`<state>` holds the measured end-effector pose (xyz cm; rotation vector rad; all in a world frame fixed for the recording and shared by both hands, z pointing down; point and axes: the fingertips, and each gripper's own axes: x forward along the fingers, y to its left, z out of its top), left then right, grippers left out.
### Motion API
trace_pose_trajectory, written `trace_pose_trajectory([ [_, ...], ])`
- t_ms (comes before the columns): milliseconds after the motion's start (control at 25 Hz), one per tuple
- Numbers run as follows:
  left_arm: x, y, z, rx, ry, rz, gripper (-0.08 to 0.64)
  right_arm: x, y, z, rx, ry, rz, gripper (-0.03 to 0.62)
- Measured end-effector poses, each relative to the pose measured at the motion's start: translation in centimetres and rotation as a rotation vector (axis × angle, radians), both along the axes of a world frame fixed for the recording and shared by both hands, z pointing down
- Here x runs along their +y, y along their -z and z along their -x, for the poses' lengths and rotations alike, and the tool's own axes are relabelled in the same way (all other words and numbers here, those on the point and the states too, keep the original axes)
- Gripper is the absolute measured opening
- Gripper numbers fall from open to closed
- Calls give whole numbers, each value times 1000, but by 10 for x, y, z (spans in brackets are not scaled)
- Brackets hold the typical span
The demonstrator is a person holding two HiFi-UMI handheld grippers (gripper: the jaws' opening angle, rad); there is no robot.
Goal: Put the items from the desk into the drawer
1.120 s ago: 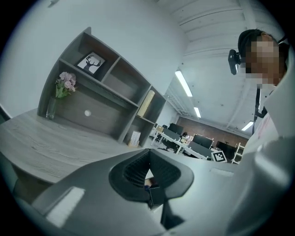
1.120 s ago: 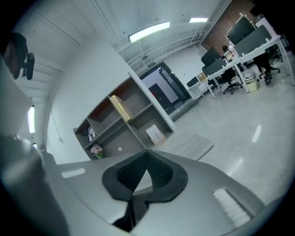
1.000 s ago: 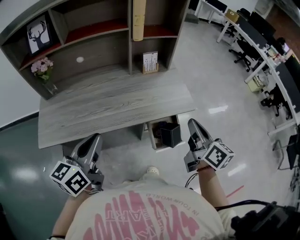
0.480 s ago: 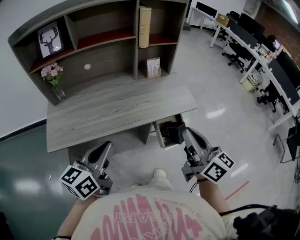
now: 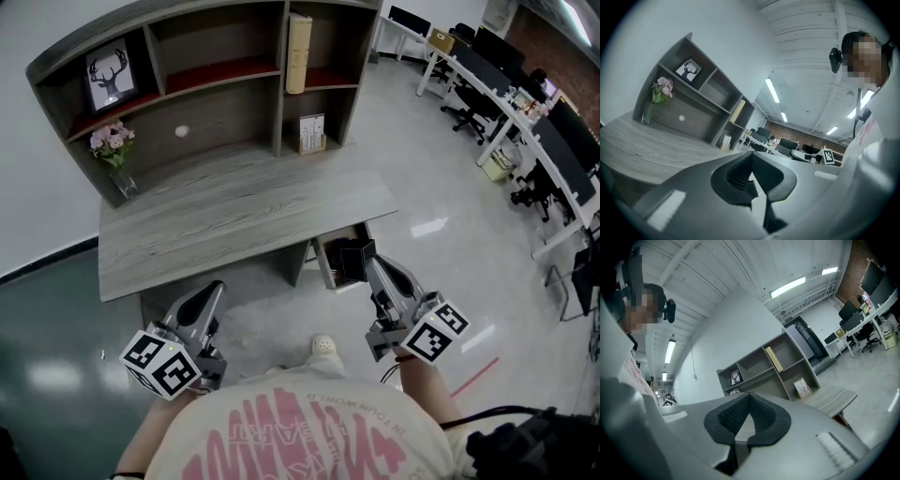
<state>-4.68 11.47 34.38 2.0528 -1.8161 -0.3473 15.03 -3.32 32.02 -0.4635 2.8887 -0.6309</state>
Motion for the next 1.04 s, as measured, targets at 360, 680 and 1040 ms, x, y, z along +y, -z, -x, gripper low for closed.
trace_pose_trajectory([
  [360,1,1,4,-1,11,-19,20,1,-1,-2,5,5,9,3],
  [680,-3,3,6,5,6,-19,20,3,-1,1,29,14,1,3],
  [1040,-4,1,7,5,1,-4,20,2,0,1,32,15,8,3],
])
